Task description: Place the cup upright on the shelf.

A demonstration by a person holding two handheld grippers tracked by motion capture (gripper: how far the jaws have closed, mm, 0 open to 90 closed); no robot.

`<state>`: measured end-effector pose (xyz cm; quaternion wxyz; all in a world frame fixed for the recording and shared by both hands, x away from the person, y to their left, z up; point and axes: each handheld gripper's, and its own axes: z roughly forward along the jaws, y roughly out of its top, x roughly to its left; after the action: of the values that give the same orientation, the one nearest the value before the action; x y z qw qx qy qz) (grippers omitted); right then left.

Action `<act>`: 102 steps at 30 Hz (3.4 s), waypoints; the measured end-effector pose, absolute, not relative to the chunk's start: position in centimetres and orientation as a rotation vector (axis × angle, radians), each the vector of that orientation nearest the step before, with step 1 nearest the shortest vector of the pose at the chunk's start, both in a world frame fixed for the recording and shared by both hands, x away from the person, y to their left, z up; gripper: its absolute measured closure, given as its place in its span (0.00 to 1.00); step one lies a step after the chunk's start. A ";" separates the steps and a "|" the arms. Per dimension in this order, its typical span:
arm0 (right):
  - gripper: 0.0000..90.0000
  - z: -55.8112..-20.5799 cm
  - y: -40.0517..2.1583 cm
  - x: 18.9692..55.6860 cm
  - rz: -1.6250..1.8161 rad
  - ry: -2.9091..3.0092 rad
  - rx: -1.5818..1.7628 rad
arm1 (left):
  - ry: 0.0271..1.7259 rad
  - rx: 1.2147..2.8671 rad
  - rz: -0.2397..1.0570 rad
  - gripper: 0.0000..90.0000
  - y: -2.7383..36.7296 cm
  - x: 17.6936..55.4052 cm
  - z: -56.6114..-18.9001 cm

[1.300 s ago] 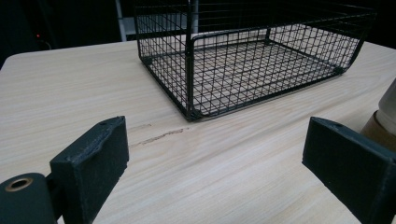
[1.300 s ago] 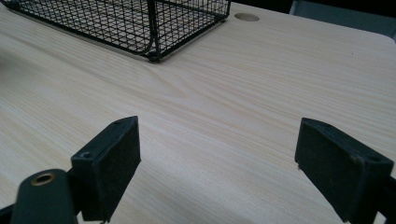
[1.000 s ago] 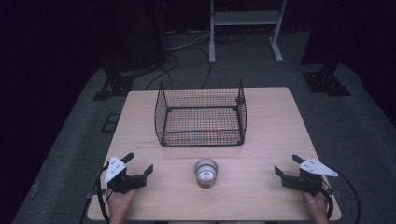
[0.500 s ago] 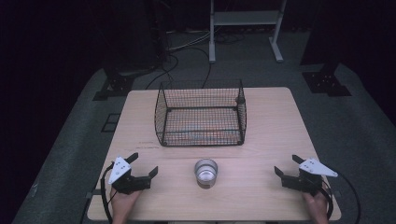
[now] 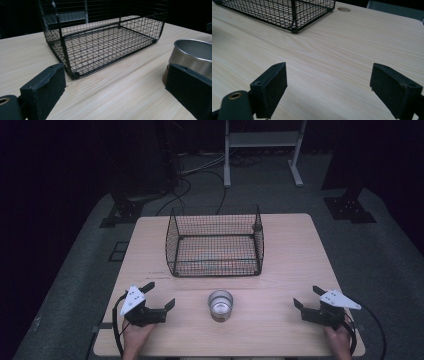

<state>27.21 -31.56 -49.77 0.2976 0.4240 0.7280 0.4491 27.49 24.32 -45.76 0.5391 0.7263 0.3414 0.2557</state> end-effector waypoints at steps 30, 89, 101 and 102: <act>0.15 -49.8 -31.7 27.3 1.204 1.932 1.137 | 0.629 1.812 0.454 0.02 20.8 27.6 -42.8; 0.15 -49.8 -31.8 27.3 1.222 1.928 1.127 | 0.416 2.151 0.230 0.02 11.6 29.6 -44.6; 0.15 -49.8 -31.8 27.3 1.224 1.928 1.127 | 0.436 2.196 0.210 0.02 10.8 30.5 -45.9; 0.15 -49.8 -31.8 27.3 1.224 1.928 1.127 | 0.436 2.196 0.210 0.02 10.8 30.5 -45.9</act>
<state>27.28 -31.76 -49.76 0.2929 0.4232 0.7239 0.4594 30.46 10.78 -45.91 0.4317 0.8809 0.1747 0.0844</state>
